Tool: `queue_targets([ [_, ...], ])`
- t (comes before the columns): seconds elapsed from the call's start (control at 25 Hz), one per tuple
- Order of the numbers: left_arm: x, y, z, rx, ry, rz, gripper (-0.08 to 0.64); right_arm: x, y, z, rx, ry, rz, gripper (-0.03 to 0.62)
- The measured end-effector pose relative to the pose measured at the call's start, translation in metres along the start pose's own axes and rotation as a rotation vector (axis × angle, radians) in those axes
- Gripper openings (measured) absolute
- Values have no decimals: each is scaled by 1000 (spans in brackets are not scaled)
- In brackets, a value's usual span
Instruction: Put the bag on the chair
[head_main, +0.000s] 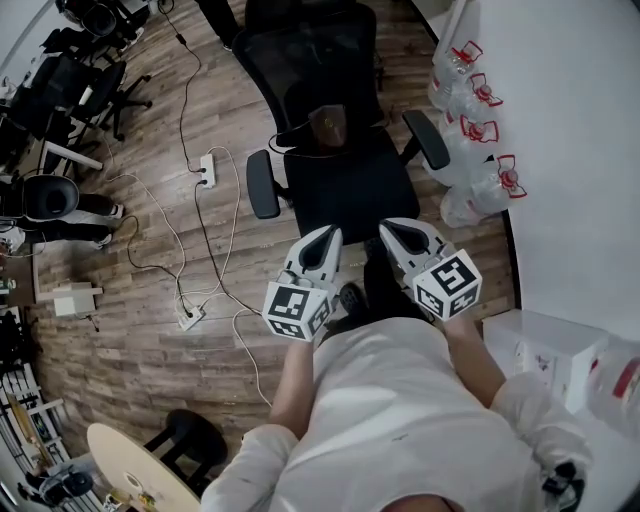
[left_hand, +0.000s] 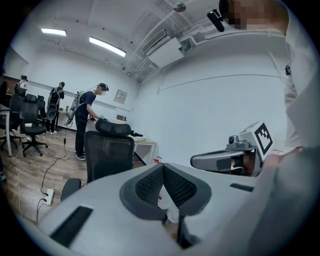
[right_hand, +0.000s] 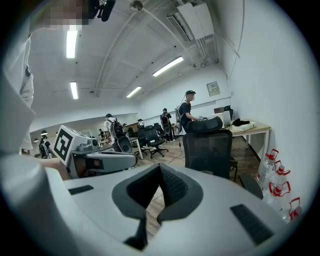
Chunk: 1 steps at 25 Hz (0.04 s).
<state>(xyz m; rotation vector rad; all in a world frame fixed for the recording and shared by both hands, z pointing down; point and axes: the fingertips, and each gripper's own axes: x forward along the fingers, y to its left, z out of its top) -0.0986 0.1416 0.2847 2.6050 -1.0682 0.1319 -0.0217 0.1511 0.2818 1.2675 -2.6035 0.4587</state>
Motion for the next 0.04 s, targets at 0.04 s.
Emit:
queue_targets([
  [0.04, 0, 0, 0, 0, 0, 0, 6, 0, -1, 0, 0, 0, -1, 3],
])
